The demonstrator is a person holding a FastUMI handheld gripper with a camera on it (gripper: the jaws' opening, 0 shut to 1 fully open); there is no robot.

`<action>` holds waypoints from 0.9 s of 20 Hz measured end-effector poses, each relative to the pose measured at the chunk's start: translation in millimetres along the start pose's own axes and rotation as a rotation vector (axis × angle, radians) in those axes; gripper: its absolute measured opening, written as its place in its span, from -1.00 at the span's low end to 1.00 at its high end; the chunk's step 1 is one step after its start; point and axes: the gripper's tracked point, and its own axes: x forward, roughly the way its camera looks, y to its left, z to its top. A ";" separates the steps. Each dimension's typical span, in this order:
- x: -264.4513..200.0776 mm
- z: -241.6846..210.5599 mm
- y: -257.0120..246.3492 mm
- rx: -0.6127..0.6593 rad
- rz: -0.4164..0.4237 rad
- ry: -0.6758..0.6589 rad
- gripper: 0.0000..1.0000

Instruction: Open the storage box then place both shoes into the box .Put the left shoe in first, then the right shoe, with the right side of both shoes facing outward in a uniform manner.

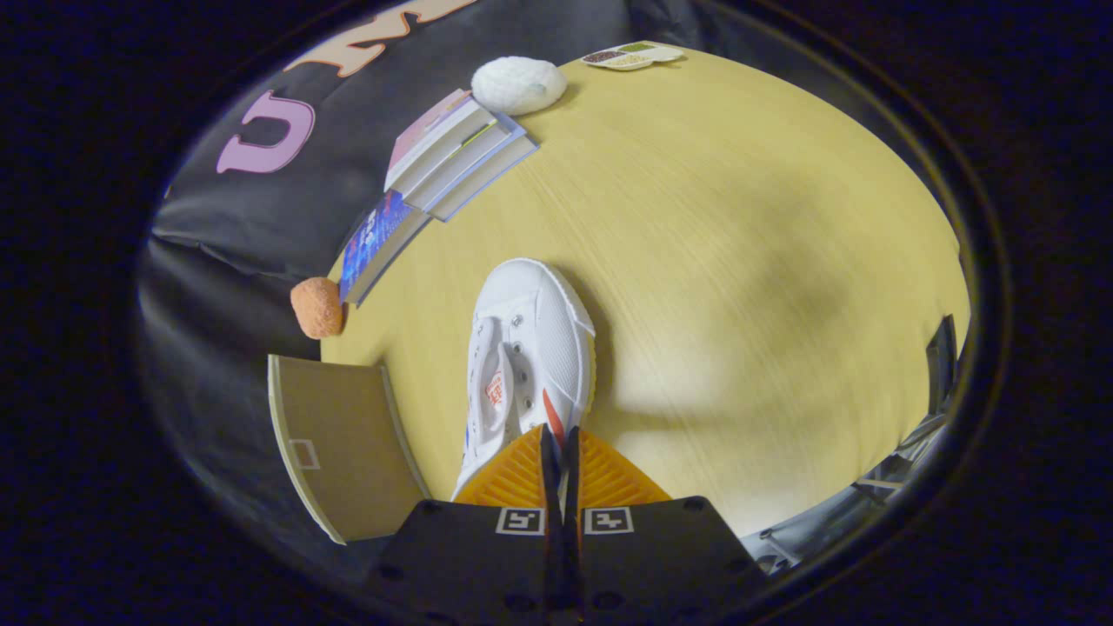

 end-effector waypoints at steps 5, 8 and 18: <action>-17.9 -11.3 75.1 0.001 0.142 0.013 -0.95; -37.0 -13.4 135.3 -0.025 0.240 0.015 -0.95; -59.0 -61.8 295.6 -0.149 0.425 0.077 -0.96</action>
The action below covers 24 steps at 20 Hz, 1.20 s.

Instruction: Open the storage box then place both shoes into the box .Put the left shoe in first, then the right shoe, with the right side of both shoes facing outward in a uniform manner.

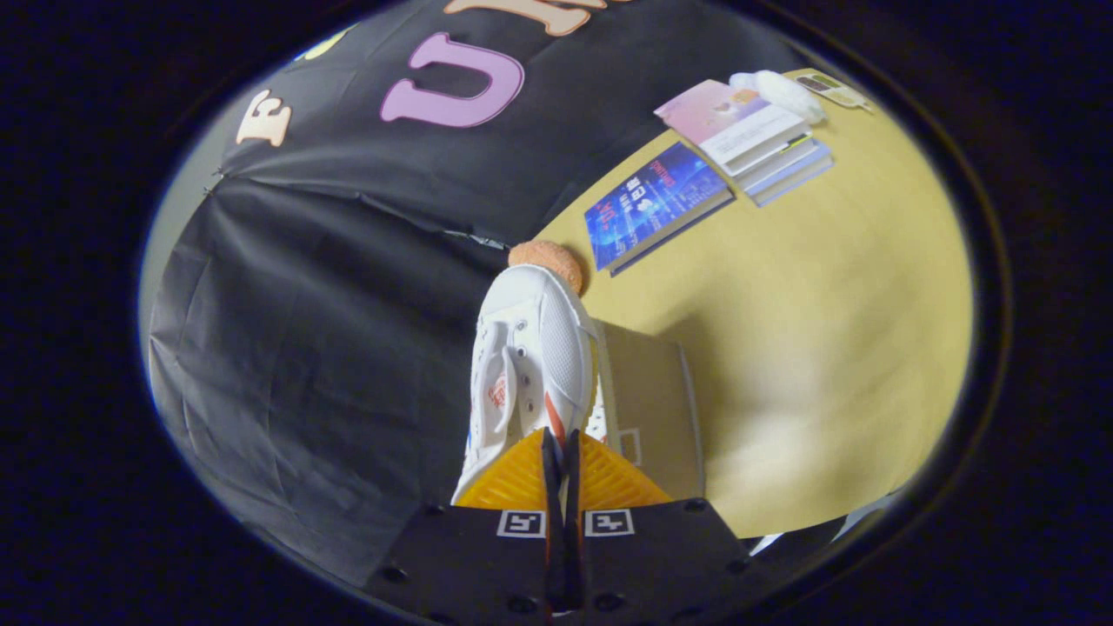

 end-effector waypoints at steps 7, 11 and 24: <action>38.8 -39.7 -7.7 -0.068 -0.094 0.057 -0.95; 46.2 -46.4 -30.0 -0.125 -0.176 0.047 -0.95; 48.1 -29.5 -25.7 -0.071 -0.148 -0.001 -0.89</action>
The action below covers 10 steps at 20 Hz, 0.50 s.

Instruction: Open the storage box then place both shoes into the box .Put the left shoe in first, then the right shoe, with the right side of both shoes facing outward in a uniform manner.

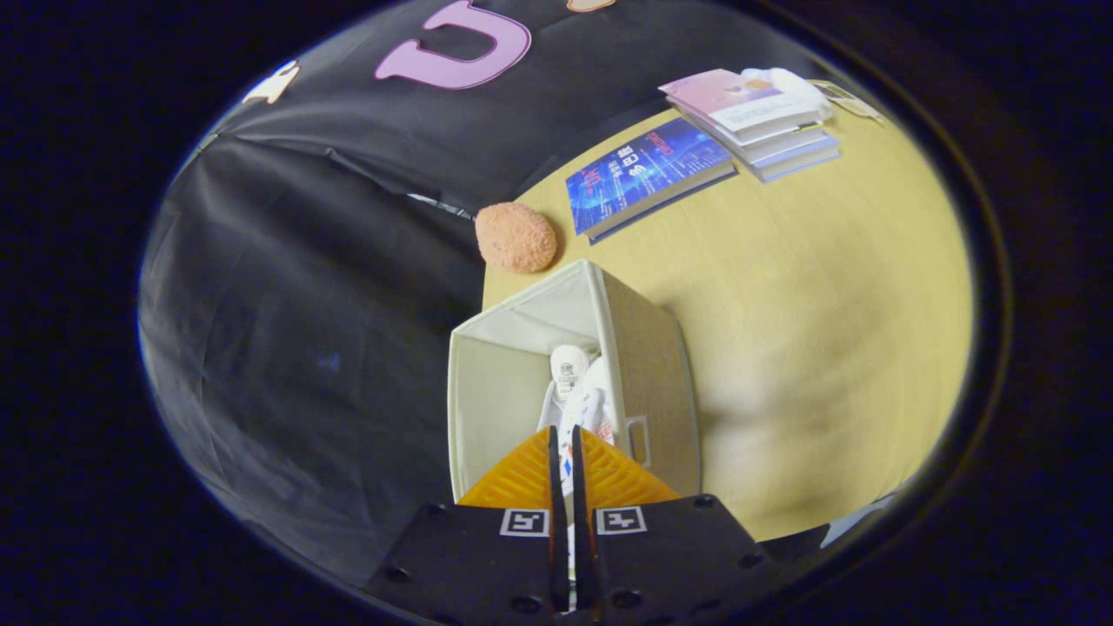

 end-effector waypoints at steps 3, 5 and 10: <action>-5.1 8.7 -1.2 -0.007 0.004 -0.023 -0.89; -11.6 21.0 -2.8 -0.027 0.001 -0.062 -0.89; -51.6 82.3 -6.1 -0.151 -0.034 -0.289 -0.89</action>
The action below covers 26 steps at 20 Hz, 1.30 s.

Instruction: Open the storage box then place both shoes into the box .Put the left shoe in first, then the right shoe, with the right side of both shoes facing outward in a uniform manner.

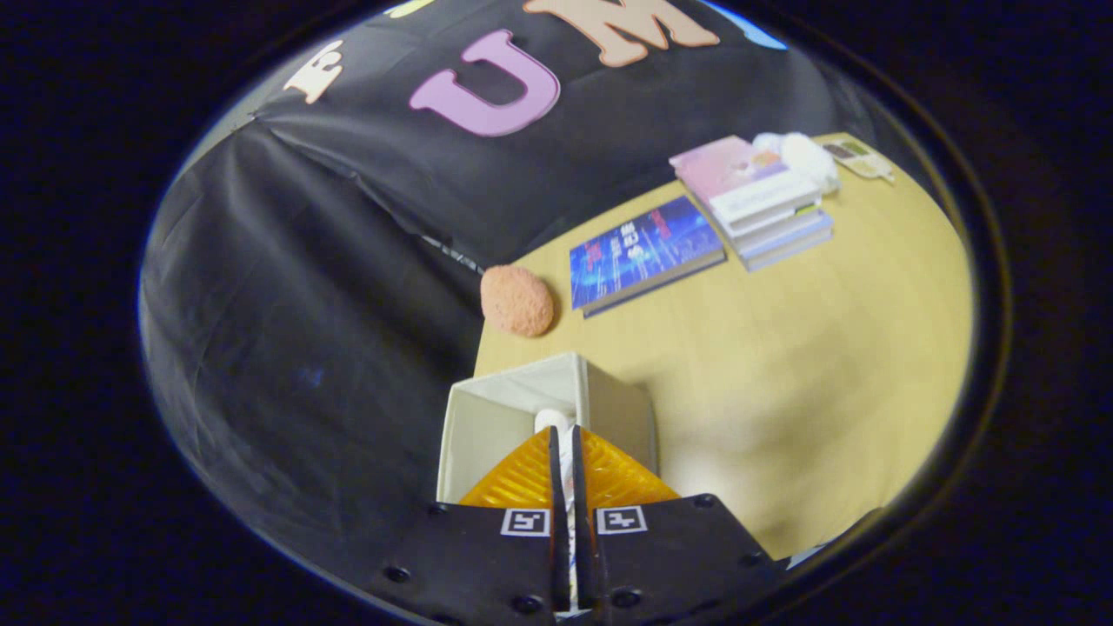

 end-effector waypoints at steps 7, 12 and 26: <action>-82.2 132.7 -7.3 -0.210 -0.088 -0.405 -0.89; -159.5 221.0 -11.6 -0.384 -0.204 -0.688 -0.89; -271.4 311.5 -55.1 -0.520 -0.398 -0.953 -0.90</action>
